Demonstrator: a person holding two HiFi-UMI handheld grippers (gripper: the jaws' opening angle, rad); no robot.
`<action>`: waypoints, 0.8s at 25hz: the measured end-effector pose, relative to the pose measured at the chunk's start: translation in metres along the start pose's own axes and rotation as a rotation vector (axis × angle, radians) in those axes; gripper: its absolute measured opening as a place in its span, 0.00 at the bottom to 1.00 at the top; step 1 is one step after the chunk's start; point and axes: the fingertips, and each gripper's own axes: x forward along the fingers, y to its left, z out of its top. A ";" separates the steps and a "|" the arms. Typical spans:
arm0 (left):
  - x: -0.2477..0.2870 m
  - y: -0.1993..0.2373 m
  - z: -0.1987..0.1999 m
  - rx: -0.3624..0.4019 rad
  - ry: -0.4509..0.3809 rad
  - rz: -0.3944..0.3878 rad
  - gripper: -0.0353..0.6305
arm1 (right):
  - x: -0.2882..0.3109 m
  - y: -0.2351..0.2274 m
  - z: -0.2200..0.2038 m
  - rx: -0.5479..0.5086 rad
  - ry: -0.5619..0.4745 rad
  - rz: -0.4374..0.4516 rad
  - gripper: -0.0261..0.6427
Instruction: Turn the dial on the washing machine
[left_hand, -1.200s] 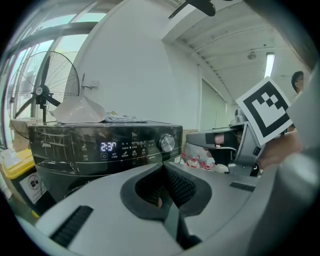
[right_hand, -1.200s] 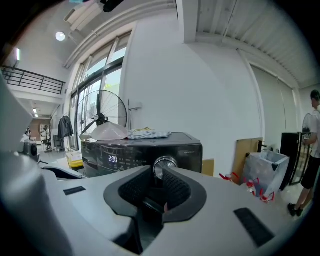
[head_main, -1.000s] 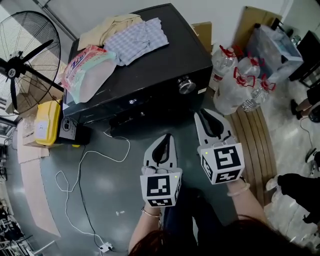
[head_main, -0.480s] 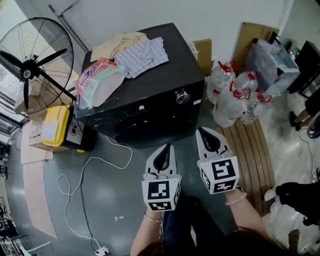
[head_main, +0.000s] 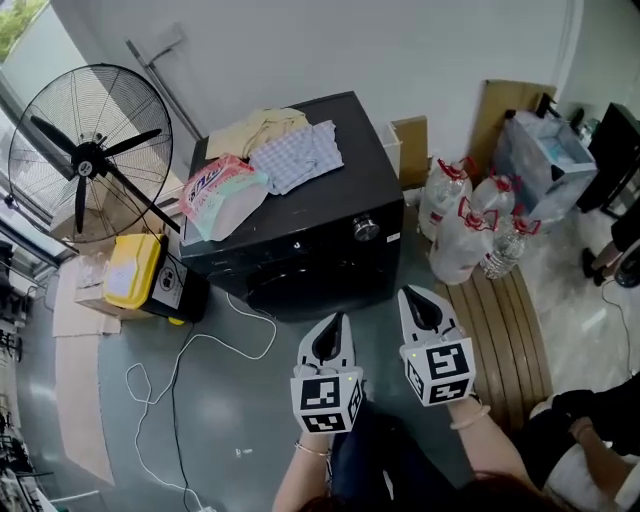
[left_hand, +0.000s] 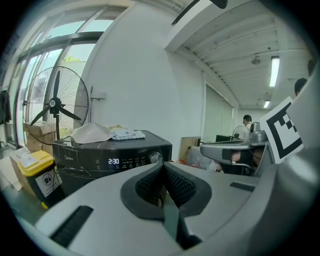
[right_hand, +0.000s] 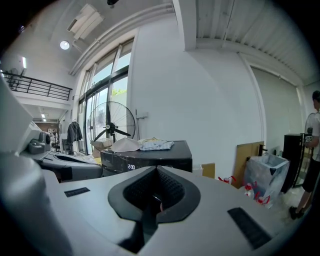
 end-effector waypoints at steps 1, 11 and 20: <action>-0.004 0.000 0.003 -0.006 0.000 0.005 0.07 | -0.003 0.000 0.003 -0.004 -0.005 0.004 0.08; -0.036 -0.002 0.030 -0.019 -0.011 0.044 0.07 | -0.033 0.006 0.036 -0.016 -0.046 0.038 0.08; -0.063 -0.001 0.066 -0.033 -0.055 0.061 0.07 | -0.066 0.025 0.062 -0.031 -0.069 0.053 0.08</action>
